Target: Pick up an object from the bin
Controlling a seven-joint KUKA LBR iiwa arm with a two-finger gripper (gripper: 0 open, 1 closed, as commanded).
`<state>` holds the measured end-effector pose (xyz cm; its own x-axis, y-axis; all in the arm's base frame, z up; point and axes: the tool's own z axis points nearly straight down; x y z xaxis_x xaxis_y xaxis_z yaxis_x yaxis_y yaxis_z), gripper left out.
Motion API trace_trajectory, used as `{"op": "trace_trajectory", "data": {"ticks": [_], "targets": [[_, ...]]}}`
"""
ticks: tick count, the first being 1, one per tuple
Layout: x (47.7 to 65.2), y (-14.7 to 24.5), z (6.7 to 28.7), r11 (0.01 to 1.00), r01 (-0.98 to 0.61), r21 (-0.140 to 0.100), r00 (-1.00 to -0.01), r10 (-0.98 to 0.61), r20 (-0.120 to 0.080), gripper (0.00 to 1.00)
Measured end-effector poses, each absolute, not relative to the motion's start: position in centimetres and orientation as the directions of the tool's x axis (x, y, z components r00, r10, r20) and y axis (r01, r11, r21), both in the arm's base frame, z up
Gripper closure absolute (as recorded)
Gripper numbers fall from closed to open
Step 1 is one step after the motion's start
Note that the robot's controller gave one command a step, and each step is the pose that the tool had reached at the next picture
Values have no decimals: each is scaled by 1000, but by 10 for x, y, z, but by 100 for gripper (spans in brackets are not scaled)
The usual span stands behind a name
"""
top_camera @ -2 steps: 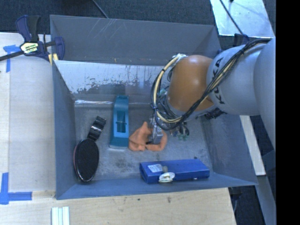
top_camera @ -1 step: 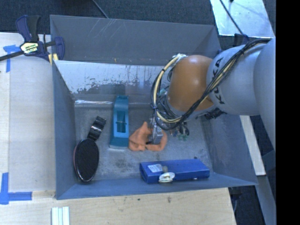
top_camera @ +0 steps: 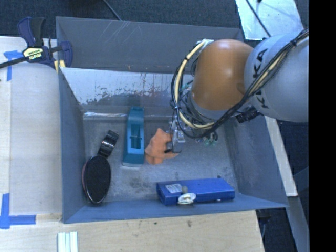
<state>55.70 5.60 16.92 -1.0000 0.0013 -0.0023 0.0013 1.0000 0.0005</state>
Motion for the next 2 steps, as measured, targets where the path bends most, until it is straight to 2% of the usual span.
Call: {"op": "trace_trajectory", "data": {"ticks": [1, 2], "targets": [[557, 56, 169, 1000, 2, 1, -1000, 2, -2, 100], [534, 51, 345, 1000, 18, 1, -1000, 18, -9, 100]]}}
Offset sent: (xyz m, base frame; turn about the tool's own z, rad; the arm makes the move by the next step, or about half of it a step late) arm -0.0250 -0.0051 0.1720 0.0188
